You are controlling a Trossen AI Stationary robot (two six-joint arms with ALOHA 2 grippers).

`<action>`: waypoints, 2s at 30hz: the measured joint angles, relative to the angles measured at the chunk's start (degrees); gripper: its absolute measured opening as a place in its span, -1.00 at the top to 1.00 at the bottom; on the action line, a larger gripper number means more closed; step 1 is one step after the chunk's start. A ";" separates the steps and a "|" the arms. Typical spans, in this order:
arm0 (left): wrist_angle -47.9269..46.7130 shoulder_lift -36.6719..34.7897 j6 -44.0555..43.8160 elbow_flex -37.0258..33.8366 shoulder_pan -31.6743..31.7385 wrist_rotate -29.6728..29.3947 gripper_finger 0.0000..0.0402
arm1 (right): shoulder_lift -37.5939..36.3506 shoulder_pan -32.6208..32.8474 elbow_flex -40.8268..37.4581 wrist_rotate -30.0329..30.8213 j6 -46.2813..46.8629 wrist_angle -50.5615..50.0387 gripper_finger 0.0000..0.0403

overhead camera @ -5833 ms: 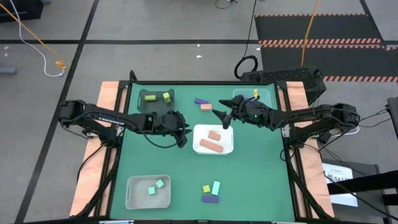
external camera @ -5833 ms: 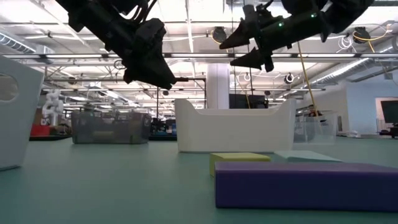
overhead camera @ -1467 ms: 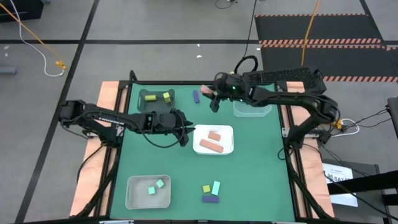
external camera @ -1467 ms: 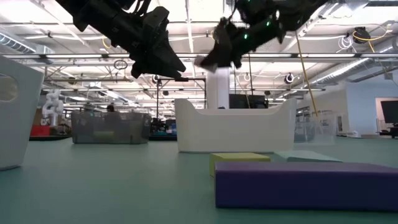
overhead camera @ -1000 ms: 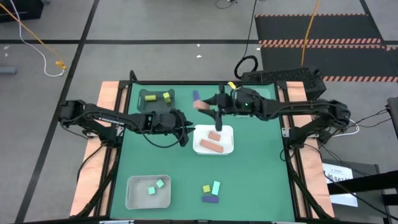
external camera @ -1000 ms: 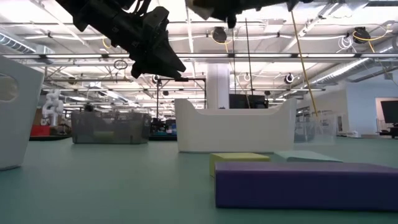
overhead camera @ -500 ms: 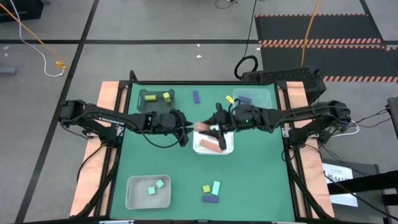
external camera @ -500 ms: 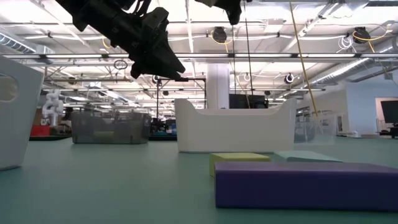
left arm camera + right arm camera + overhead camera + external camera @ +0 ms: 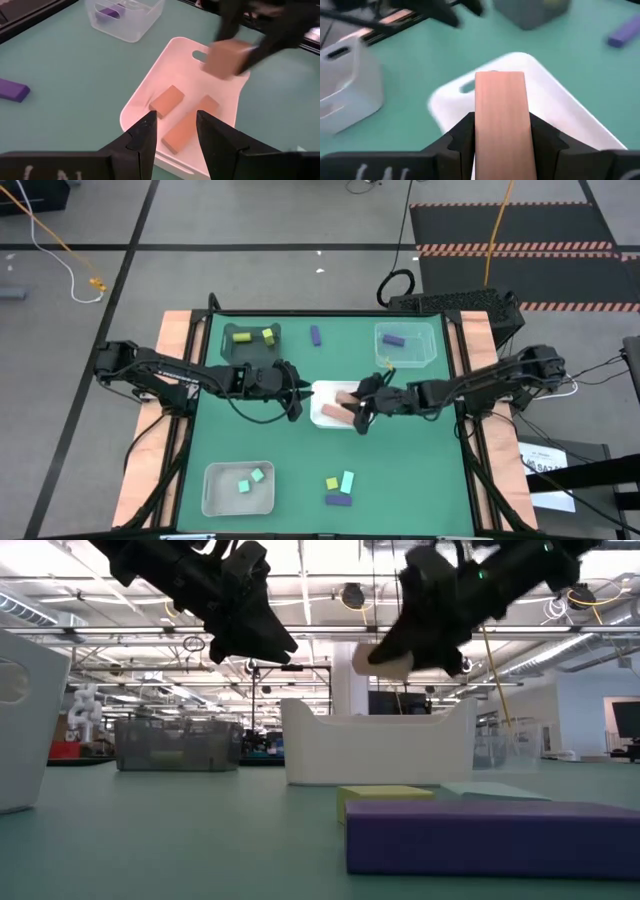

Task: Sort & place blocks by color
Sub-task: Put the orange block into the white bin, then put the top purple block into the transparent bin

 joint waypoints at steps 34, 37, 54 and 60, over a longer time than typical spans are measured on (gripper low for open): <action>13.19 1.13 1.45 0.00 3.98 -3.13 0.30 | -3.83 -4.57 -12.12 0.60 -8.58 27.37 -0.13; 15.29 2.91 0.72 0.13 6.24 -3.16 0.30 | -6.87 -5.23 -12.12 0.66 -10.22 26.66 -0.13; -0.84 2.16 -9.19 0.01 10.25 -2.71 0.30 | -10.46 -18.25 -11.71 5.10 -11.66 22.64 -0.12; -8.11 -0.83 -11.76 -0.02 7.43 -2.69 0.30 | -4.71 -23.64 -6.76 2.02 -11.24 18.16 -0.12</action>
